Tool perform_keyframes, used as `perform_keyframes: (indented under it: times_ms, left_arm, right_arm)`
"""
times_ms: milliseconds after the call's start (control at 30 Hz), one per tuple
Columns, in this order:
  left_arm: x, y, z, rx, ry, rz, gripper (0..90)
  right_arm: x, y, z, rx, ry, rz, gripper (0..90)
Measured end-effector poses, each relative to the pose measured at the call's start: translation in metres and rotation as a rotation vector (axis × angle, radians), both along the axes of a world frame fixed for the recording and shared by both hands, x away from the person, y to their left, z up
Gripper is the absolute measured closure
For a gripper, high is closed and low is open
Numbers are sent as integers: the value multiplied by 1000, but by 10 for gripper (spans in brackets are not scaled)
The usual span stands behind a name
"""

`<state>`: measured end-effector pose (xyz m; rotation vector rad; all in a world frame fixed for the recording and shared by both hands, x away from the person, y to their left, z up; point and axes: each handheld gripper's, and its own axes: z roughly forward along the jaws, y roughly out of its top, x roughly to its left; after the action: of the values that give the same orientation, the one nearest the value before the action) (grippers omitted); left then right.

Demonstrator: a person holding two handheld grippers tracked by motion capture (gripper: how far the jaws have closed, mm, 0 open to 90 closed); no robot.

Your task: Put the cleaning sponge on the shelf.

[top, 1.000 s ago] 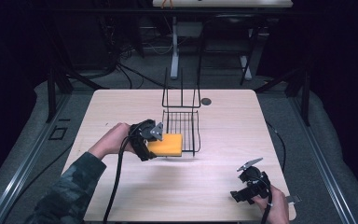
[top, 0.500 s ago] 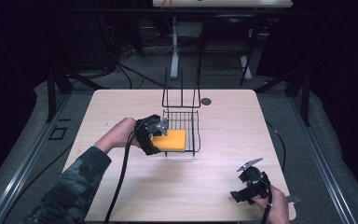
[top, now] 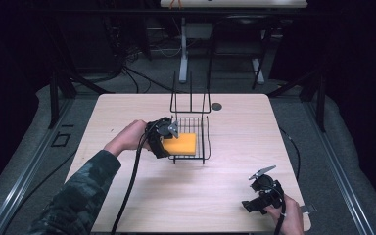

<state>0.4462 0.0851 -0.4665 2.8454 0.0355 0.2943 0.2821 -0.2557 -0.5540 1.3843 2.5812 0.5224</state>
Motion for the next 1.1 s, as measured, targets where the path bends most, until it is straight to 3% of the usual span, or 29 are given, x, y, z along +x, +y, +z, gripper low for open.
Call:
perform_keyframes:
  times_ms: [167, 433, 567, 1100]
  left_arm:
    - [8, -5, -1, -15, 6, 9, 215]
    - [17, -16, -12, 3, 3, -5, 215]
    - [21, -21, -19, -1, 29, 8, 216]
    - [28, -32, -31, 34, 62, 21, 213]
  right_arm:
    - [0, 0, 0, 1, 0, -2, 83]
    - [0, 0, 0, 2, 0, 0, 83]
    - [0, 0, 0, 3, -3, 3, 83]
    - [0, 1, 0, 1, -2, 9, 83]
